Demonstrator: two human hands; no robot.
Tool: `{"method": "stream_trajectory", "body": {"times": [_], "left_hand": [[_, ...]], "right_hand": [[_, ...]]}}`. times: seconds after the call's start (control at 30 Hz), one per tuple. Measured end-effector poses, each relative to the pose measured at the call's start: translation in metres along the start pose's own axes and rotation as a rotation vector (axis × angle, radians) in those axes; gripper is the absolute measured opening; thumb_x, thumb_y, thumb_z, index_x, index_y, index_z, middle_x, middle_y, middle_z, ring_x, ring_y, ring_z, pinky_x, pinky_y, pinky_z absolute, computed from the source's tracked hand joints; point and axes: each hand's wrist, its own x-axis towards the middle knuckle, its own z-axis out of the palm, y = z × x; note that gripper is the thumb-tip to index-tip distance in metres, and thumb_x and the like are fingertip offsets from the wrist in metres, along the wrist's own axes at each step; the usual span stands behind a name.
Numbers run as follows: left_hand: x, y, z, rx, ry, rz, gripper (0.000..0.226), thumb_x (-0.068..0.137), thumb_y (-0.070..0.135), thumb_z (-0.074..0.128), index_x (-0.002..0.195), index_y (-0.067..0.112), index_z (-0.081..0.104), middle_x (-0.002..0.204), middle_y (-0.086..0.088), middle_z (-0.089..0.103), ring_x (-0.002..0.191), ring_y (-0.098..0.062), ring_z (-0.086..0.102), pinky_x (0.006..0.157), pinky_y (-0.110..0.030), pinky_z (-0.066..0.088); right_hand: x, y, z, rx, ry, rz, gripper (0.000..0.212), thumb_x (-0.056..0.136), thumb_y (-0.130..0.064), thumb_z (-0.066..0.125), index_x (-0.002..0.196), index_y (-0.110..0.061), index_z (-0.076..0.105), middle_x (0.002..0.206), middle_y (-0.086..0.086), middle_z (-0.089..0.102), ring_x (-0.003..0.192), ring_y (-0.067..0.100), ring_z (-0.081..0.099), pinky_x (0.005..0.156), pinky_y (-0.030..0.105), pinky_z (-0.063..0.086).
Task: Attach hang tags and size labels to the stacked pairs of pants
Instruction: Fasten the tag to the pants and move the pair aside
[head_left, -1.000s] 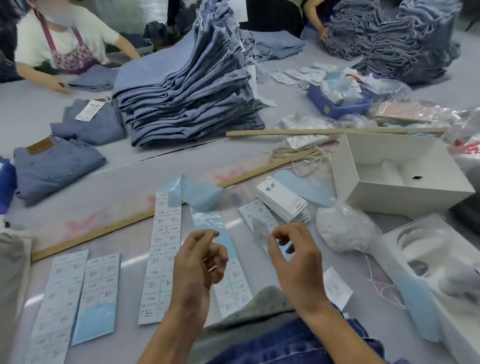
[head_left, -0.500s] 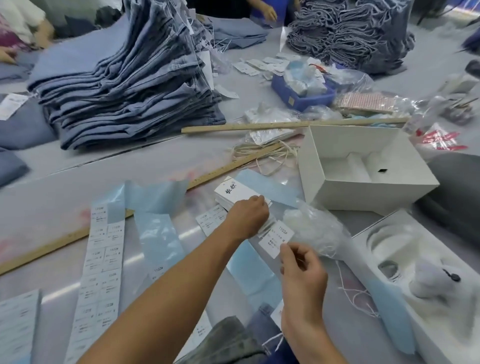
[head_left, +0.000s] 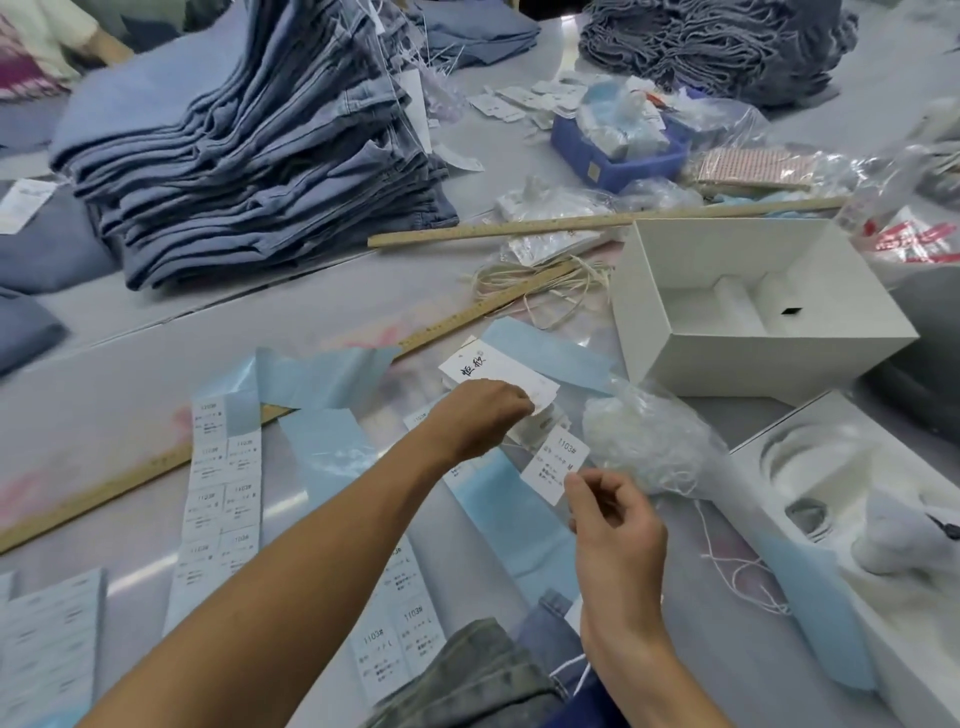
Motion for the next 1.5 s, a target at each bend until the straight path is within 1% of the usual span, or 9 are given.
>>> {"method": "stream_trajectory", "body": {"times": [0.23,0.43,0.6,0.7,0.9,1.1,1.2,1.3,1.5], "left_hand": [[-0.003,-0.01,0.009,-0.647,0.313,-0.288,0.004,0.084,0.015,0.082,0.088,0.016,0.083,0.121,-0.003,0.072,0.11,-0.02,0.061,0.088,-0.028,0.047],[-0.007,-0.013,0.006,-0.947,0.395,-0.47,0.016,0.08,0.023,0.084,0.094,0.016,0.083,0.09,0.002,0.057,0.085,-0.009,0.046,0.069,-0.019,0.037],[-0.021,0.002,0.009,-1.379,0.408,-0.547,0.014,0.088,0.008,0.077,0.099,0.0,0.08,0.083,-0.004,0.075,0.068,-0.002,0.063,0.064,-0.017,0.047],[-0.036,0.009,0.008,-1.452,0.43,-0.604,0.016,0.094,0.011,0.071,0.102,0.0,0.079,0.075,-0.012,0.073,0.056,-0.009,0.058,0.056,-0.02,0.045],[-0.105,0.036,-0.004,-1.533,0.516,-0.771,0.008,0.092,0.011,0.073,0.092,0.007,0.08,0.087,-0.012,0.079,0.08,-0.028,0.076,0.07,-0.03,0.058],[-0.217,0.087,-0.055,-1.546,0.729,-0.931,0.049,0.08,0.004,0.079,0.121,0.028,0.068,0.083,-0.015,0.076,0.07,-0.028,0.073,0.06,-0.025,0.056],[-0.262,0.117,-0.077,-1.599,0.825,-1.002,0.047,0.067,-0.002,0.081,0.107,0.021,0.077,0.093,-0.013,0.077,0.058,-0.032,0.069,0.054,-0.025,0.055],[-0.296,0.146,-0.088,-1.603,0.855,-1.026,0.045,0.073,-0.019,0.075,0.088,0.023,0.084,0.094,-0.009,0.079,0.054,-0.027,0.068,0.053,-0.023,0.055],[-0.334,0.186,-0.107,-1.634,0.931,-1.065,0.049,0.073,-0.017,0.078,0.094,0.026,0.083,0.093,-0.006,0.078,0.07,-0.034,0.075,0.058,-0.039,0.062]], "right_hand": [[0.0,0.001,-0.001,-0.017,-0.002,0.009,0.011,0.092,-0.015,0.072,0.082,-0.019,0.07,0.079,-0.006,0.071,0.07,0.003,0.061,0.07,0.023,0.049],[-0.001,-0.002,0.0,-0.025,-0.002,0.033,0.011,0.092,-0.014,0.071,0.082,-0.018,0.07,0.079,-0.006,0.072,0.069,0.002,0.061,0.071,0.026,0.051],[-0.001,-0.002,0.0,-0.039,-0.001,0.039,0.011,0.092,-0.015,0.071,0.081,-0.017,0.07,0.077,-0.005,0.07,0.069,0.003,0.06,0.073,0.03,0.052],[-0.001,-0.002,0.0,-0.032,0.022,0.037,0.013,0.092,-0.015,0.071,0.08,-0.018,0.069,0.077,-0.006,0.071,0.068,0.001,0.061,0.071,0.029,0.051],[-0.005,-0.012,-0.002,0.038,0.013,0.041,0.013,0.093,-0.009,0.069,0.081,-0.015,0.067,0.081,0.0,0.073,0.075,0.009,0.064,0.076,0.034,0.052],[-0.048,-0.066,-0.002,0.216,-0.442,0.146,0.008,0.076,-0.017,0.077,0.076,-0.013,0.07,0.082,0.018,0.07,0.07,0.017,0.062,0.067,0.026,0.056],[-0.079,-0.087,-0.002,0.163,-0.704,0.196,0.028,0.051,-0.008,0.093,0.07,-0.017,0.074,0.073,0.014,0.067,0.061,0.018,0.061,0.057,0.023,0.054],[-0.115,-0.095,-0.003,0.132,-0.811,0.279,0.011,0.061,-0.008,0.08,0.065,-0.017,0.073,0.072,0.014,0.065,0.059,0.016,0.059,0.054,0.024,0.053],[-0.166,-0.104,-0.013,0.124,-0.72,0.406,0.029,0.056,-0.01,0.072,0.081,0.003,0.063,0.085,0.026,0.073,0.067,0.027,0.068,0.069,0.04,0.046]]}}
